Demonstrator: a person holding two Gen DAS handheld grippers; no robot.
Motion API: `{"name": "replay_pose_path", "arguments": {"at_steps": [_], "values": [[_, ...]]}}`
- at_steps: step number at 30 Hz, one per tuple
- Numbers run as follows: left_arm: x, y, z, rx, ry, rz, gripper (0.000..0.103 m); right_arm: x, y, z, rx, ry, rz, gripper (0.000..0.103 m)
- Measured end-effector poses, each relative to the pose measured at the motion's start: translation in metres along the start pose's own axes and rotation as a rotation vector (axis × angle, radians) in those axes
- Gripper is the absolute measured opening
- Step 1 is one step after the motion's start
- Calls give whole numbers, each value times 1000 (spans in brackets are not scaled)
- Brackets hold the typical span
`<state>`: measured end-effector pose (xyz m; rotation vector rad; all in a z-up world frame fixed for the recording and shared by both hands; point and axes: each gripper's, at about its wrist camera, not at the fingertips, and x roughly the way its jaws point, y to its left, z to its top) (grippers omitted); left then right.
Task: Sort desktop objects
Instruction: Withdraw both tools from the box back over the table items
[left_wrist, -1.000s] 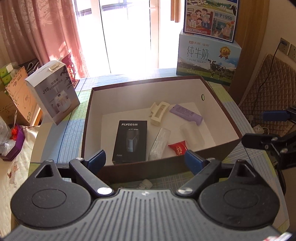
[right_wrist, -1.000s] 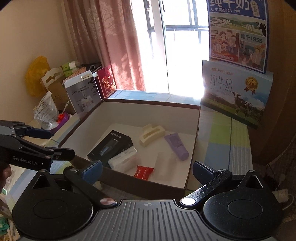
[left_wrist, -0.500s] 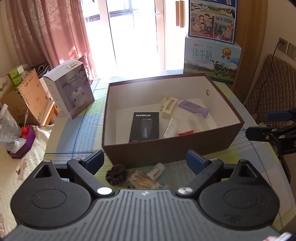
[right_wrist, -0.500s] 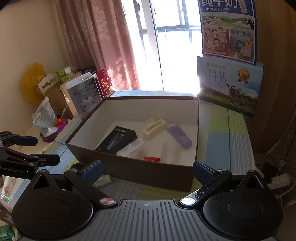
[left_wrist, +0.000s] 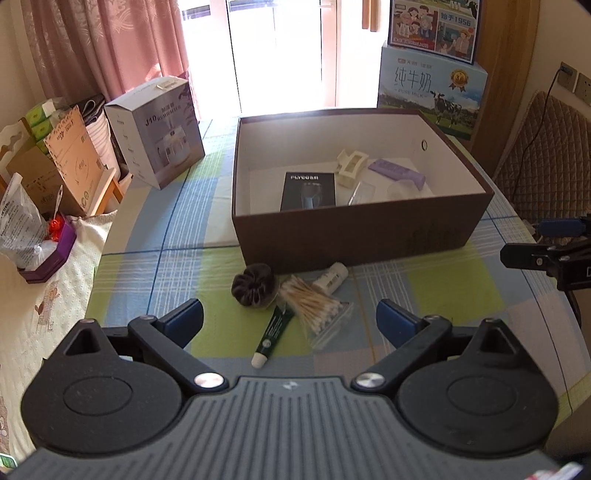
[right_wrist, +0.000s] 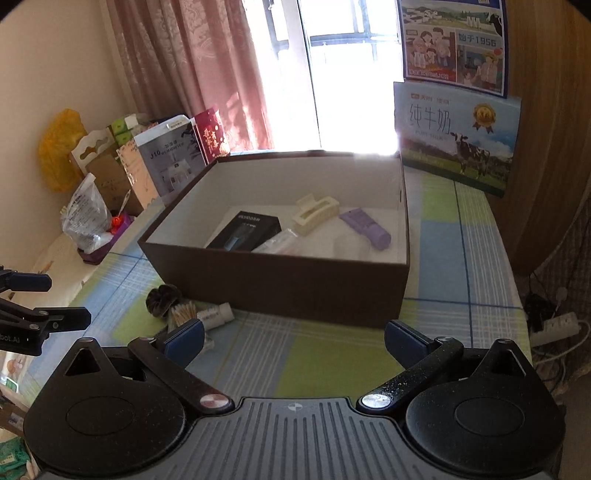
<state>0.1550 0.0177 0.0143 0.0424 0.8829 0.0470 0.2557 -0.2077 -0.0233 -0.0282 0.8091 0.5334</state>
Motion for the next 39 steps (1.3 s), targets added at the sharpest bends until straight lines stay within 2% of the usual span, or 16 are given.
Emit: {"name": "replay_pose_path", "arguments": {"at_steps": [7,19,25,29,39], "values": [[3,8,-14,17,14,-22,98,8,11,-14,15,45,14,101],[24,31,-38,38,35,19,93,42,37,-29,-16,117,44,101],[46,41,-49,48,71,22,91,61,42,-35,-3,150,34,101],[66,45,-52,68,103,8,81,67,41,-38,19,165,20,101],[114,42,-46,175,122,-29,73,70,25,-42,112,178,-35,101]]}}
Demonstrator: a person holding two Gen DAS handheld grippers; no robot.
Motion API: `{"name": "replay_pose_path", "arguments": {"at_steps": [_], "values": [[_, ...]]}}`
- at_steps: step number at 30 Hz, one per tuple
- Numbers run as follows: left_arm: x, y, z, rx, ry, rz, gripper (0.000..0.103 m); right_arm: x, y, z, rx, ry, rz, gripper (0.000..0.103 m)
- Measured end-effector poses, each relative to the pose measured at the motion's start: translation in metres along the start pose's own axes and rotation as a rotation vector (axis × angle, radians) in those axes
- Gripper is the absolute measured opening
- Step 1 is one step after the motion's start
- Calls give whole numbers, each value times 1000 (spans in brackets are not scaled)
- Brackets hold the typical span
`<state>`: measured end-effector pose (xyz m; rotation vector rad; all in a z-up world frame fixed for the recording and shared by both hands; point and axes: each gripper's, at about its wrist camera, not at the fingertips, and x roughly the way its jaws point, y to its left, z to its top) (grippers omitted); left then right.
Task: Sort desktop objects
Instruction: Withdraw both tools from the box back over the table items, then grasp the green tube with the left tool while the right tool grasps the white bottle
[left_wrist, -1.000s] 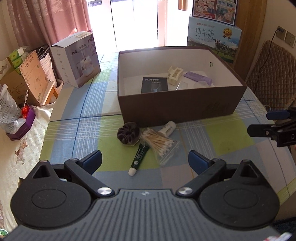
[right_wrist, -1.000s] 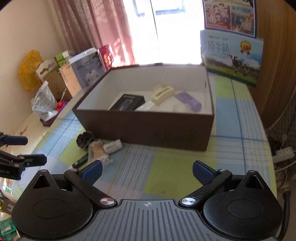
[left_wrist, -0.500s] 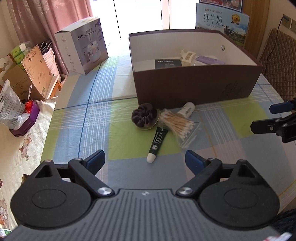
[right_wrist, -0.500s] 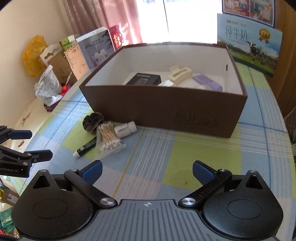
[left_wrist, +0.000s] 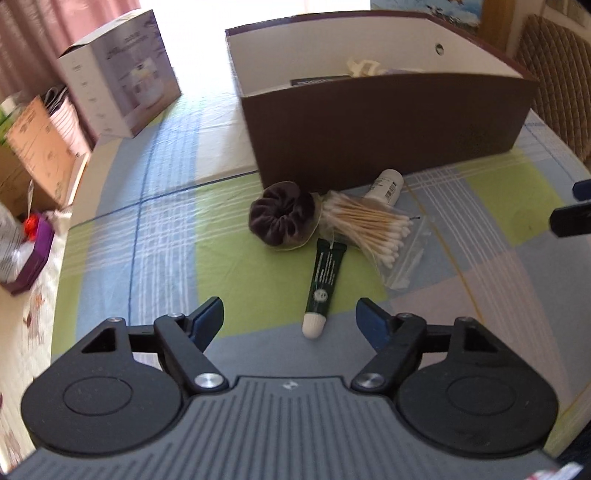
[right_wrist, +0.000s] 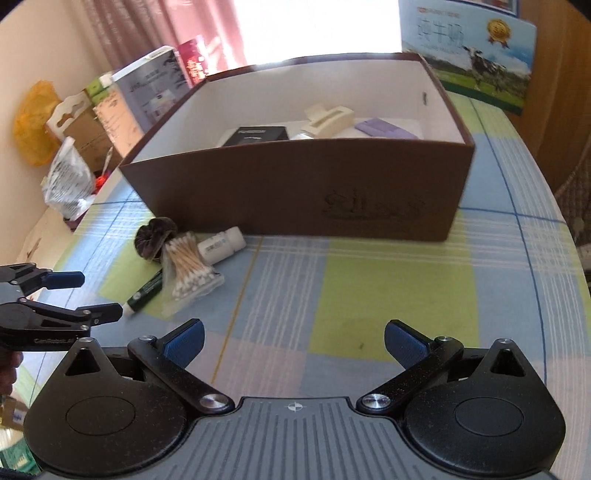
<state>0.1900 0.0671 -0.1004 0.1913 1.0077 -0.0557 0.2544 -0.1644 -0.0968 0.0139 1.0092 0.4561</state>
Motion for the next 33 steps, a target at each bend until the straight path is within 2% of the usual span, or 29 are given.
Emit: {"name": "replay_pose_path", "arguments": {"at_steps": [5,10,12,14,20,24,25,29,33], "values": [[19,-4,8,66,7,-29,62,-1,-10,-2,49,5,-19,101],[30,-7,9,105,23,-73,36,0,-16,-4,83,8,-25,101],[30,-6,6,109,33,-92,23,2,-16,-4,87,7,-22,101],[28,-4,1,101,35,-111,16,4,-14,-3,80,4,-13,101],[14,15,-24,30,51,-97,11,22,2,6,7,-25,38,101],[6,33,-38,-21,65,-67,8,37,17,14,-70,-36,74,87],[3,35,-39,-23,61,-79,9,42,21,17,-79,-32,76,87],[-3,31,-35,24,29,-105,26,53,26,24,-70,-23,90,87],[7,19,-19,76,8,-113,26,56,25,26,-69,-13,83,87]]}}
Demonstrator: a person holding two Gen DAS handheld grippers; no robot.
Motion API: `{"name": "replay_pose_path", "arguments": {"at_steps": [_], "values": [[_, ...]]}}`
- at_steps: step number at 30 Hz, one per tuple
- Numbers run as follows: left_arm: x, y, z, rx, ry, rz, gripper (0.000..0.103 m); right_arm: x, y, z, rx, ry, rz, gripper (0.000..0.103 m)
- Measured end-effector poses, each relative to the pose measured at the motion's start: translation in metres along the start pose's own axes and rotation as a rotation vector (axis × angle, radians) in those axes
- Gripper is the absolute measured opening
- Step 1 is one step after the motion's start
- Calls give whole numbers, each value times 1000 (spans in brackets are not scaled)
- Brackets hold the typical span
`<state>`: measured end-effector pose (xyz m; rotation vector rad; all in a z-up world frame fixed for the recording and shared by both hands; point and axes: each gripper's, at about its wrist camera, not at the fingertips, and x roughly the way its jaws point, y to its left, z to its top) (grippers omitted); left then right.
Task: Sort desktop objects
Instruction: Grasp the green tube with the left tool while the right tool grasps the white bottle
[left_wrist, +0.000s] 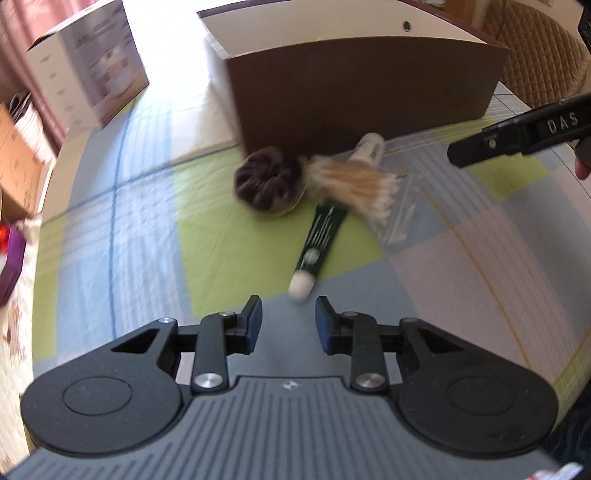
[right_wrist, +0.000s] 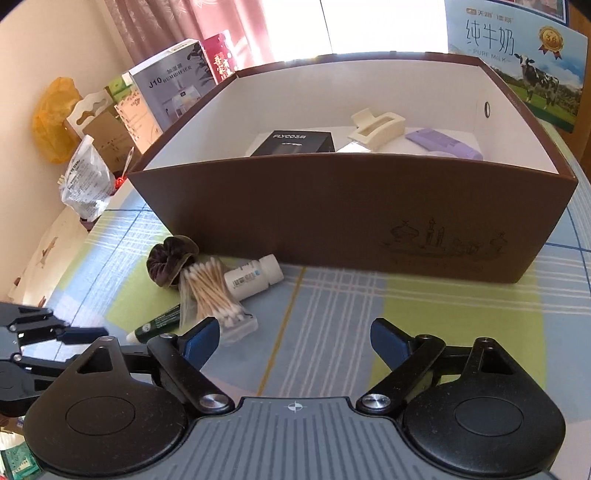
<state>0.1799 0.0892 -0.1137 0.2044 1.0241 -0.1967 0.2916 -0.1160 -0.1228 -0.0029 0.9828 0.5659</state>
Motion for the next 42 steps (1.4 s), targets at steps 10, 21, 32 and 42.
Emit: {"name": "replay_pose_path", "arguments": {"at_steps": [10,21,32,42], "values": [[31,-9,32,70,2,-16,13,-7,-20,-8,56,12,-23,87],[3,25,-15,-143,55,61,13,14,-1,0,-46,-2,77,70],[6,83,-21,-438,63,177,14,56,18,25,-179,-50,115,48],[10,79,-19,-425,52,178,14,79,27,23,-233,-17,56,44]]}}
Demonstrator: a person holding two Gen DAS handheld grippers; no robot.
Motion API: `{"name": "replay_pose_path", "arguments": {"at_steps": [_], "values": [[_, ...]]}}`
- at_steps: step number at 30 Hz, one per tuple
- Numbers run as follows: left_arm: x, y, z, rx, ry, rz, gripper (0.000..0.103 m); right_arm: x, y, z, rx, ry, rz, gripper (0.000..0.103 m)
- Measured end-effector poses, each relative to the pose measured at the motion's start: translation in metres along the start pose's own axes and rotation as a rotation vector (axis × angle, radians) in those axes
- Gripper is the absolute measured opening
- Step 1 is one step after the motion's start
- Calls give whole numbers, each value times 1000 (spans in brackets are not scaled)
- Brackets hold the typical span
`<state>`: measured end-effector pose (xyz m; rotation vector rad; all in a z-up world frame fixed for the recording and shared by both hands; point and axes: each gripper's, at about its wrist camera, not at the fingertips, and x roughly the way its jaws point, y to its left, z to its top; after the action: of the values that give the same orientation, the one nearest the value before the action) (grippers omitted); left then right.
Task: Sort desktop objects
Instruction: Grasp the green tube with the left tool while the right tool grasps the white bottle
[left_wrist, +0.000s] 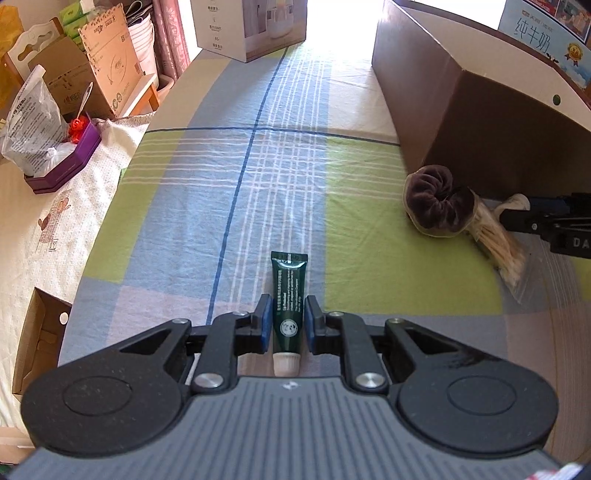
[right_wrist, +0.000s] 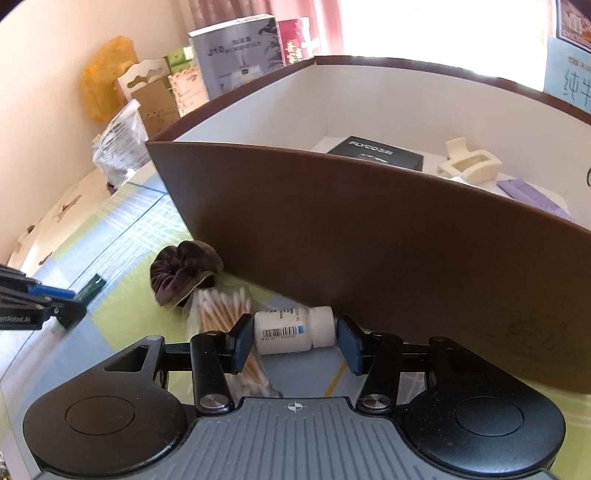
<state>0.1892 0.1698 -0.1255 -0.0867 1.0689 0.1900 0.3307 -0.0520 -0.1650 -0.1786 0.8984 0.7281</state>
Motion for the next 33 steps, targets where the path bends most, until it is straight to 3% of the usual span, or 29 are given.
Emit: {"name": "replay_pose_path", "arguments": {"at_steps": [9,18,33], "values": [[2,-8,3,32,1,-8,14,-22,-15,-18,56,18,-67,44],[-10,-41,-15,99,45,-76,14,-74,-41,-60,151,49,-116,44],[-21,-60,-34,155,63,-96,18,-104,-34,-89,161,70,-149,44]]}}
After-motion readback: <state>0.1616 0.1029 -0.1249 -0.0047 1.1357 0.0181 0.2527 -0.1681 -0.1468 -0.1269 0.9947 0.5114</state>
